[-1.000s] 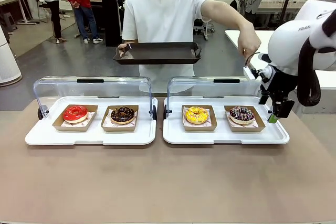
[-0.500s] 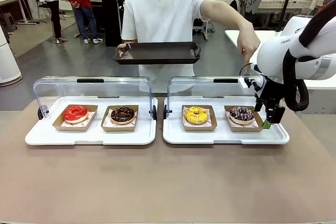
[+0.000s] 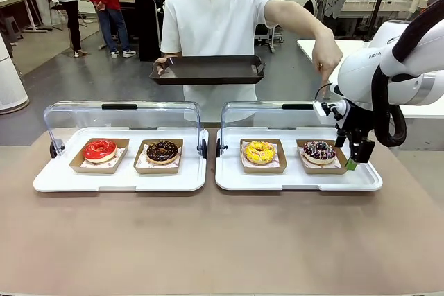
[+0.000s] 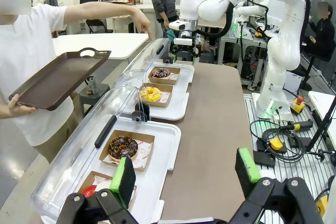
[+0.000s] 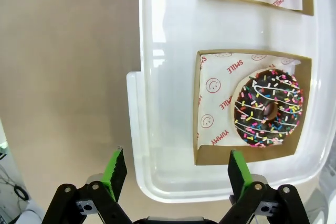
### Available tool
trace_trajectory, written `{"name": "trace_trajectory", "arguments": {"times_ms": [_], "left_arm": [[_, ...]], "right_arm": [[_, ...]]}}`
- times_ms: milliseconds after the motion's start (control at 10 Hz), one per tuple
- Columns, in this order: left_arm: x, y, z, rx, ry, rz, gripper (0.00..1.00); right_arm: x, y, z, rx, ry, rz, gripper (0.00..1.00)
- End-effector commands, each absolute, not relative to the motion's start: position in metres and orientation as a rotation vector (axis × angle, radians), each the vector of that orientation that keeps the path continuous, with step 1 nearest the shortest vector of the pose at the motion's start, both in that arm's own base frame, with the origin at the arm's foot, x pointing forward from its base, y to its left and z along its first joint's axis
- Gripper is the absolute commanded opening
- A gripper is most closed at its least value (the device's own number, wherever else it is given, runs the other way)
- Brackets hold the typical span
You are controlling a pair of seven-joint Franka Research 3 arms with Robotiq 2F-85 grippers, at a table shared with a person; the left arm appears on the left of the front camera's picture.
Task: Provide the desired donut to the person.
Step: Pick up and lift the Paper togo box containing the Donut pointed at by the person.
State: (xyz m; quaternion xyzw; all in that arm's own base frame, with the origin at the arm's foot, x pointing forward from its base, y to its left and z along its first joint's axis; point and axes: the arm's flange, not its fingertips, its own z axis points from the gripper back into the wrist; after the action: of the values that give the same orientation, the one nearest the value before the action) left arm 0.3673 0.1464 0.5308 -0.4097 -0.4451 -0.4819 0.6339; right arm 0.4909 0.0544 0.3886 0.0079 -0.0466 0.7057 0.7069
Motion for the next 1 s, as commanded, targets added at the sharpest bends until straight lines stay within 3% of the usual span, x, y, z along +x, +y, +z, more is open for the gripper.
{"name": "trace_trajectory", "arguments": {"times_ms": [0,900], "left_arm": [[0.366,0.147,0.531,-0.943,-1.025,-1.104,1.00],[0.366,0.147,0.531,-0.943,-1.025,-1.104,1.00]], "right_arm": [[0.490,0.052,0.388,0.018,-0.104,1.573,1.00],[0.482,0.048,0.369,-0.049,-0.113,1.606,1.00]]}}
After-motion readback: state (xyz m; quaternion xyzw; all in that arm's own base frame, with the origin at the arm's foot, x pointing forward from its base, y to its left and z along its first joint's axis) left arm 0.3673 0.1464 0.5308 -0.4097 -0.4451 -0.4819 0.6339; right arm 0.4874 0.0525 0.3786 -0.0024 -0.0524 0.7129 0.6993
